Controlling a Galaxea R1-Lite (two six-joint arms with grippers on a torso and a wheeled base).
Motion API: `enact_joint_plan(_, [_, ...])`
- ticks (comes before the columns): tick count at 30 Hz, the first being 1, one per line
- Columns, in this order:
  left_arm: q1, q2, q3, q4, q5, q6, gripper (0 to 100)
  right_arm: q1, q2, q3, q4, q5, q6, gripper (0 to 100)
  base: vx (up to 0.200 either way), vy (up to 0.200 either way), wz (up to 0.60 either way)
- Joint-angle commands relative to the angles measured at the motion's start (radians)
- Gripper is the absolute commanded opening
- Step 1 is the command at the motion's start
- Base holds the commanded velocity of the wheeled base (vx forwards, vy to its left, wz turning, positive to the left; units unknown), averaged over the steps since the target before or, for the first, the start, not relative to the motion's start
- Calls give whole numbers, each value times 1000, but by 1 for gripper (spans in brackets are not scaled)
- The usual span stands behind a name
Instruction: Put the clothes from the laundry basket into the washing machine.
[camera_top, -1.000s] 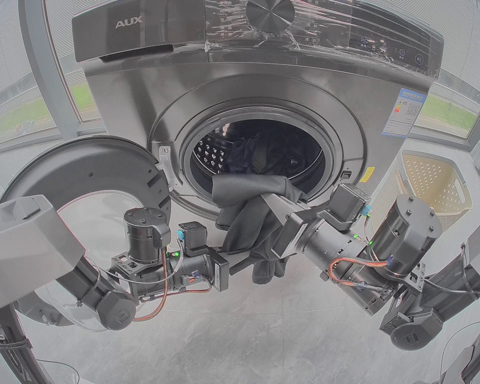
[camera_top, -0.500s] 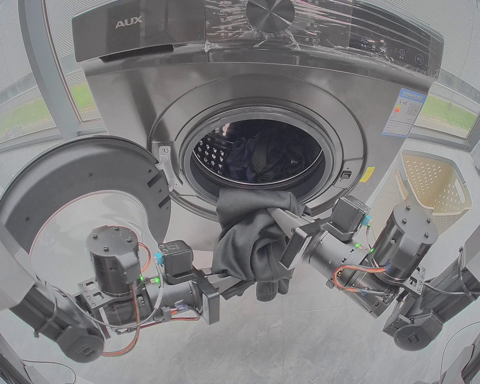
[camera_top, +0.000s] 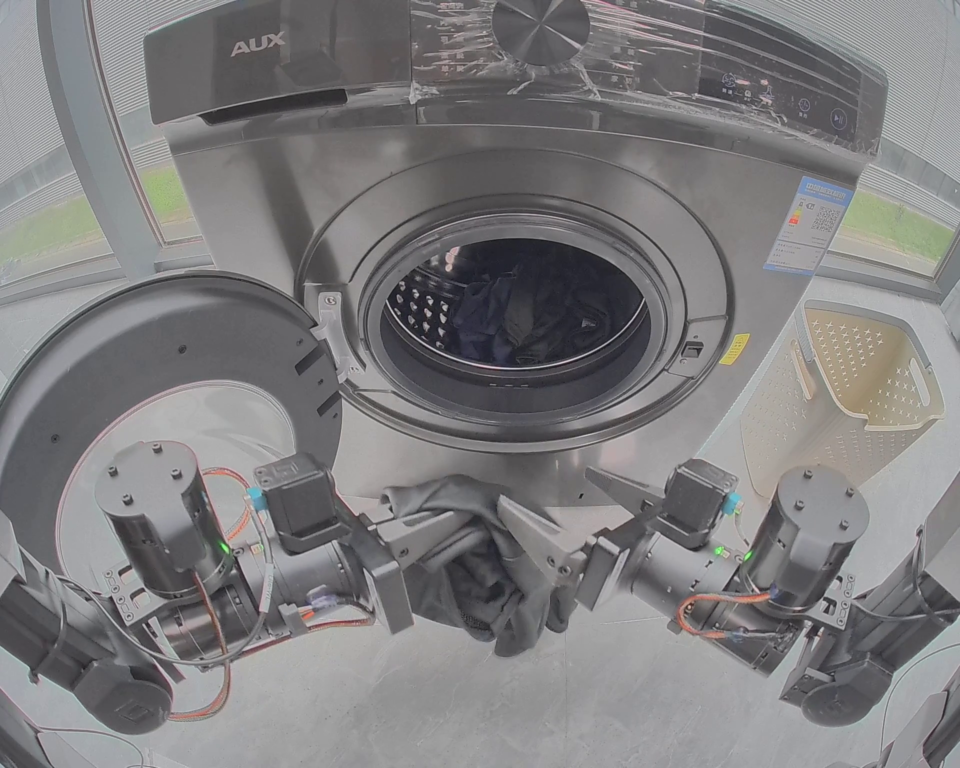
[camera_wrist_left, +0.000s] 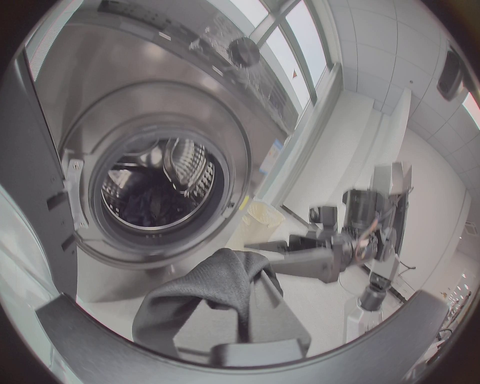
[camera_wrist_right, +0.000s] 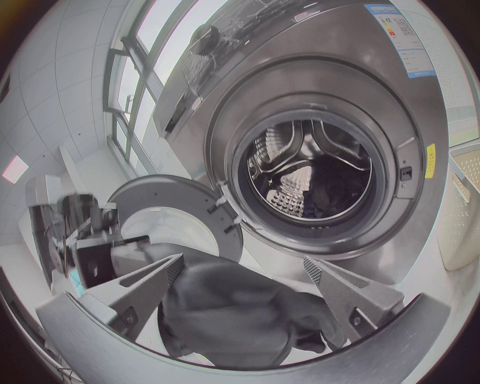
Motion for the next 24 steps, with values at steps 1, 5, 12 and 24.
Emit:
enact_joint_plan(1, [13,-8,-17,-69,24,-31,0,3,-31,88,-8,0,-19,100,0,0,0])
enact_joint_plan(5, [27,-8,-15,-137,36,-46,0,0,-45,133,-11,0,-22,100,0,0,0])
enact_joint_plan(12, [27,0,-45,-206,65,-60,0,-11,-38,185,-11,17,-43,100,0,0,0])
enact_joint_plan(24, [25,3,-61,-207,78,-60,0,-26,64,98,-15,19,-66,100,0,0,0])
